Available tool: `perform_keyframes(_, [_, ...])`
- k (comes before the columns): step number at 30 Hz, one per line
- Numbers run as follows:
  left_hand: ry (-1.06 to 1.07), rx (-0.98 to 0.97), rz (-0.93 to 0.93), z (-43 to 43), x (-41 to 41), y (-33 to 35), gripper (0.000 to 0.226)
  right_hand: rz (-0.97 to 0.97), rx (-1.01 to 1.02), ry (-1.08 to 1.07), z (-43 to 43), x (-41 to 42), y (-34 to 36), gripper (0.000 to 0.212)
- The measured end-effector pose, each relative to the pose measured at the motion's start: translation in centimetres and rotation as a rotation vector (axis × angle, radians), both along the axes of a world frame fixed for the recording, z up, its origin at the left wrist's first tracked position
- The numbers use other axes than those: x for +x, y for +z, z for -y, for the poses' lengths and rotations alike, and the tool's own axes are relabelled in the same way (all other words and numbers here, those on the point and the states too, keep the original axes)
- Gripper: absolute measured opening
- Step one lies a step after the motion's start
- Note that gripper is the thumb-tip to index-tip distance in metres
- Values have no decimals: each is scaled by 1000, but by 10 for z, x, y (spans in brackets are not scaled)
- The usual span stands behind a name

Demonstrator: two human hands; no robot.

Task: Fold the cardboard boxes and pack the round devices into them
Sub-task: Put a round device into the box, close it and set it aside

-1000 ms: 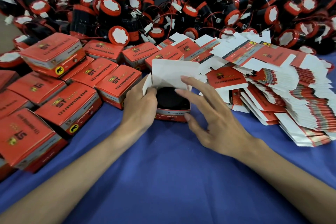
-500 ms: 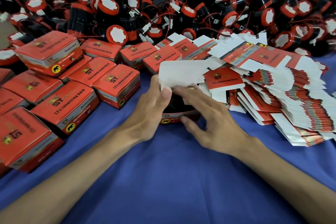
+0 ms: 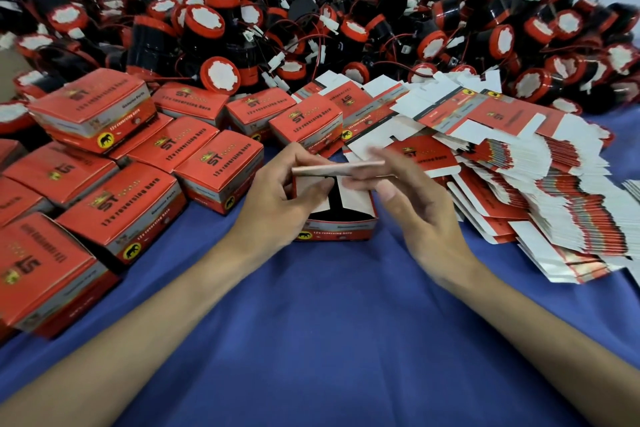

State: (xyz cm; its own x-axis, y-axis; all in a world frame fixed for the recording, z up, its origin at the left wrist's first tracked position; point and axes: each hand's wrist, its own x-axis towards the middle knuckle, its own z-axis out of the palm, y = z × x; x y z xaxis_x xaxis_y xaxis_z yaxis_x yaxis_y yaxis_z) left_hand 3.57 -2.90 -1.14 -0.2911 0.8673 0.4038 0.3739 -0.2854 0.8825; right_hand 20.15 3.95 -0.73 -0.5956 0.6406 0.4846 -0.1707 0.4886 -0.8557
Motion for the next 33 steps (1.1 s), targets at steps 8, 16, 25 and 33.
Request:
perform_keyframes(8, [-81,28,-265,8,-8,0,54,22,-96,-10,-3,5,5,19])
perform_keyframes(16, [-108,213,-602,4,-21,-2,39,79,245,-174,-3,5,-6,30])
perform_keyframes(25, [-152,272,-755,2,-35,-6,33,174,778,-456,-1,5,-10,17])
perform_keyframes(33, [-199,230,-820,7,-38,-6,41,197,551,-234,-3,9,-7,23])
